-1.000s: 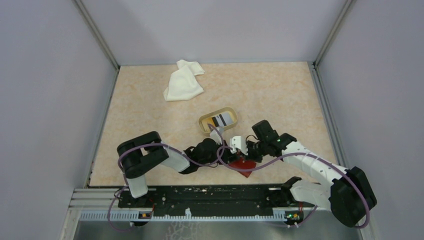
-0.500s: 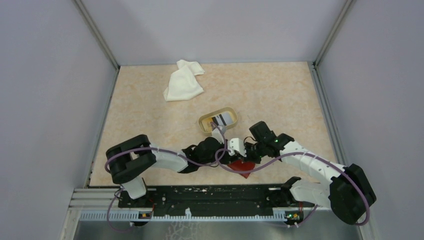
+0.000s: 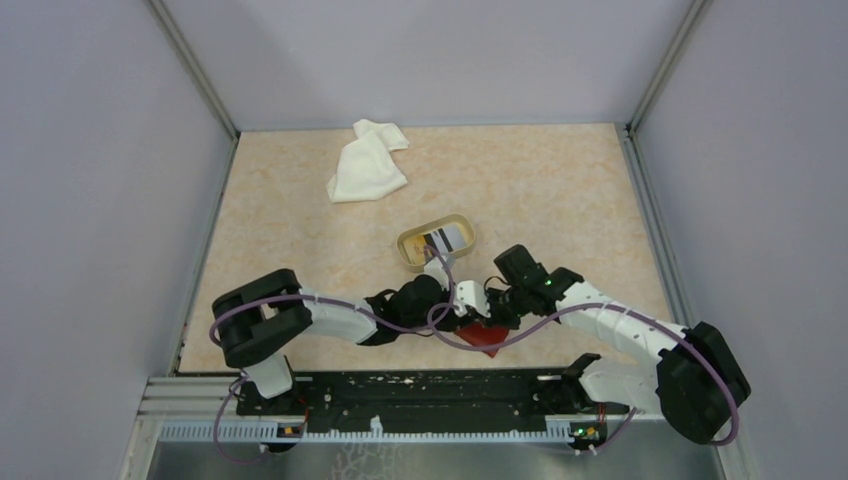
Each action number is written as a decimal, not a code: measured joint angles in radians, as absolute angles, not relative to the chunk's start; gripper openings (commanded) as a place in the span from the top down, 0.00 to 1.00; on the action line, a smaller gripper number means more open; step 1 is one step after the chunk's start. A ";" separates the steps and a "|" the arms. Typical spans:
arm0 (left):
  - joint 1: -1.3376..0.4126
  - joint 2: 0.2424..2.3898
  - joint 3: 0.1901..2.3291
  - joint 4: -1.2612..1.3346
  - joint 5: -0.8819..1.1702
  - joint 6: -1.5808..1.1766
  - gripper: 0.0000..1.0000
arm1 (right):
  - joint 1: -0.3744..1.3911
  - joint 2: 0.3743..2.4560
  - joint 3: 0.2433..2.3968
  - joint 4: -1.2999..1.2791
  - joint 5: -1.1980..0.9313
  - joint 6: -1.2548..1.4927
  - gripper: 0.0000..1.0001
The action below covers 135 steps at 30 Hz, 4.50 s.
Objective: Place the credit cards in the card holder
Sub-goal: Close the card holder at the center of the board.
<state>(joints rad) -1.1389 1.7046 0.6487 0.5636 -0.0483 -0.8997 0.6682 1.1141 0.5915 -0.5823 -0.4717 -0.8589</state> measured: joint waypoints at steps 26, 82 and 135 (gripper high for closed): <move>-1.139 1.749 0.683 0.543 -0.039 -0.900 1.00 | 0.716 1.157 0.604 -0.586 -0.439 -0.883 1.00; -1.139 1.769 0.693 0.562 -0.029 -0.899 1.00 | 0.789 1.207 0.627 -0.630 -0.363 -0.886 1.00; -1.125 1.812 0.568 0.851 0.040 -0.997 1.00 | 0.796 1.231 0.643 -0.617 -0.341 -0.849 1.00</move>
<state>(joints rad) -1.1248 1.8122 0.5682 0.8513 0.0402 -0.9974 0.7959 1.2312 0.6430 -0.6174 -0.3412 -0.8490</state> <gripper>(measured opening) 0.005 0.003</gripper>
